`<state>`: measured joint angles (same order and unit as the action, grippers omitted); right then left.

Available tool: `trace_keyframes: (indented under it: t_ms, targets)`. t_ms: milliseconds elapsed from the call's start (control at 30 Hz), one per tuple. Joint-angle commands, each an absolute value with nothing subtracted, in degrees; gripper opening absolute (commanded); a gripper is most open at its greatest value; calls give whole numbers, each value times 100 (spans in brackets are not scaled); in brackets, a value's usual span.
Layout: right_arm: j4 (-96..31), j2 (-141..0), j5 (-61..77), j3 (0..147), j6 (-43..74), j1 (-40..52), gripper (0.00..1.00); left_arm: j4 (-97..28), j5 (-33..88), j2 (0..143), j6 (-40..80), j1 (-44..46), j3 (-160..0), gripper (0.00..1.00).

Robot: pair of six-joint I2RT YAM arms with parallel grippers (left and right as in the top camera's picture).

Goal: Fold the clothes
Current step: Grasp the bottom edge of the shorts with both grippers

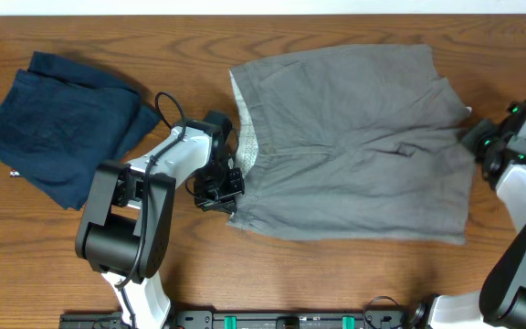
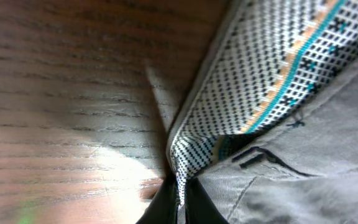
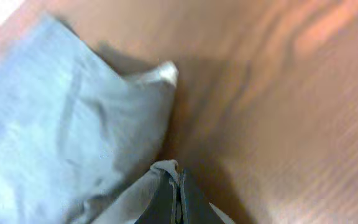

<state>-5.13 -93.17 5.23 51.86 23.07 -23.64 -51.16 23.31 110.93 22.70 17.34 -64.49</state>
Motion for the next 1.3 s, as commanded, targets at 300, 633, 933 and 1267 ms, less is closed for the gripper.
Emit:
trace_keyframes:
  t_ms: [300,633,933,1267]
  targets:
    - [-2204,-8991,980,5443,2091,-2565,99,-4923,1347,11220,2423,1597,-6377,6]
    - [-4672,-8228,1730,5430,1363,-2268,99,-5033,1317,9568,2410,1415,-6410,76]
    - [-5218,-8228,1328,4449,2545,-2082,99,-5317,1763,9085,4263,1448,-5894,77]
    - [-4584,-8228,880,3522,3835,-2082,99,-2847,1863,8160,5478,1660,-3861,72]
